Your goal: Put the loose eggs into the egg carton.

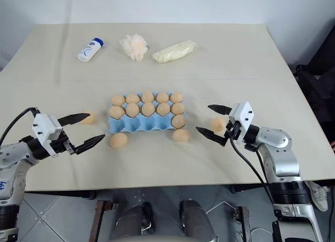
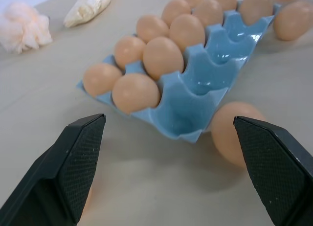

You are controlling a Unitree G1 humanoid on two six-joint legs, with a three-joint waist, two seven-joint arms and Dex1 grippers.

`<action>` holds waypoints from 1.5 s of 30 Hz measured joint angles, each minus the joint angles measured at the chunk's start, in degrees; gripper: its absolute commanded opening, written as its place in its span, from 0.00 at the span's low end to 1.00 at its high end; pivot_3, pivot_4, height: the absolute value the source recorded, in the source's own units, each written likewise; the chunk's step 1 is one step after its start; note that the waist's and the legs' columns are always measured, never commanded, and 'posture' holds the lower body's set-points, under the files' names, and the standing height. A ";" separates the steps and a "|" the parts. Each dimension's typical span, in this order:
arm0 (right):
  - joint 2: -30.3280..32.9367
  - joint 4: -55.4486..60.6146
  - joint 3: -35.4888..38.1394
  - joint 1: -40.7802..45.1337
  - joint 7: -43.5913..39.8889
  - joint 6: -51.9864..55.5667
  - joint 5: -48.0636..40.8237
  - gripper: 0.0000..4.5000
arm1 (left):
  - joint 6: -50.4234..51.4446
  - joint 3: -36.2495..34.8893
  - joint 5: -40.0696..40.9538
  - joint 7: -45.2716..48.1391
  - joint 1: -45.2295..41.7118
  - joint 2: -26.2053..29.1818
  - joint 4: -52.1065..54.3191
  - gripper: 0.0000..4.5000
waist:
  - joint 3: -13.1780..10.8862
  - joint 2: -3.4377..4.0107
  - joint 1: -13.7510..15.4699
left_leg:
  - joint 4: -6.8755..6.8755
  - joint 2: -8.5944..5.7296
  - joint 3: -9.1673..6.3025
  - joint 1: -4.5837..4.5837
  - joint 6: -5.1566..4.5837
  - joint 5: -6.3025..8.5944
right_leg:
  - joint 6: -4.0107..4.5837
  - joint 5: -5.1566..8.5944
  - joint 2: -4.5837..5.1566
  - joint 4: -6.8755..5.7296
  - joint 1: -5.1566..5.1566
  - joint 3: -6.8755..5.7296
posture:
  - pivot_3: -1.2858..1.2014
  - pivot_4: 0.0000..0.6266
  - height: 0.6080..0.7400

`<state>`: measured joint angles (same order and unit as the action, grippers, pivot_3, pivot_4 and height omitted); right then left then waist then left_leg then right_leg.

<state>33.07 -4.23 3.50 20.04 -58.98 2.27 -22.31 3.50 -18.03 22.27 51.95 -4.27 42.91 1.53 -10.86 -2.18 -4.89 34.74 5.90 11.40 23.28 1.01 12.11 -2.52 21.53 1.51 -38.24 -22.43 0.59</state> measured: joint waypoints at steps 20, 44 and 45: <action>2.07 8.64 8.68 -14.00 6.66 2.11 -0.55 1.00 | 3.04 9.40 0.53 3.91 -4.86 -1.62 6.42 0.99 | 0.00 0.00 1.02 | 0.24 -0.02 -0.08 0.01 -0.07 0.04 | 0.00 0.00 0.01 -0.18 0.08 -0.04 | 0.52 0.24 1.00; -2.93 -12.33 1.20 1.61 11.18 1.07 6.59 0.85 | 0.36 16.33 -1.02 6.82 -6.50 -4.85 5.93 1.00 | 0.00 0.02 0.15 | 0.34 -0.05 -0.12 -0.03 -0.09 -0.14 | -0.02 -0.07 0.01 -0.43 0.04 0.00 | 0.52 0.24 1.00; -3.16 -13.52 1.00 1.89 10.79 0.65 6.87 0.79 | 0.46 16.31 -1.02 6.68 -6.22 -4.85 6.37 1.00 | -0.01 0.02 0.15 | 0.34 -0.05 -0.12 -0.01 -0.09 -0.14 | -0.02 -0.06 0.01 -0.42 0.03 0.00 | 0.52 0.24 1.00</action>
<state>29.91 -17.75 4.50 21.93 -48.19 2.92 -15.43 3.96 -1.72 21.25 58.64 -10.49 38.06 7.91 -10.86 -2.16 -4.74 35.08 5.85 11.28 23.28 0.93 11.97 -2.55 21.46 1.52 -38.67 -22.39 0.59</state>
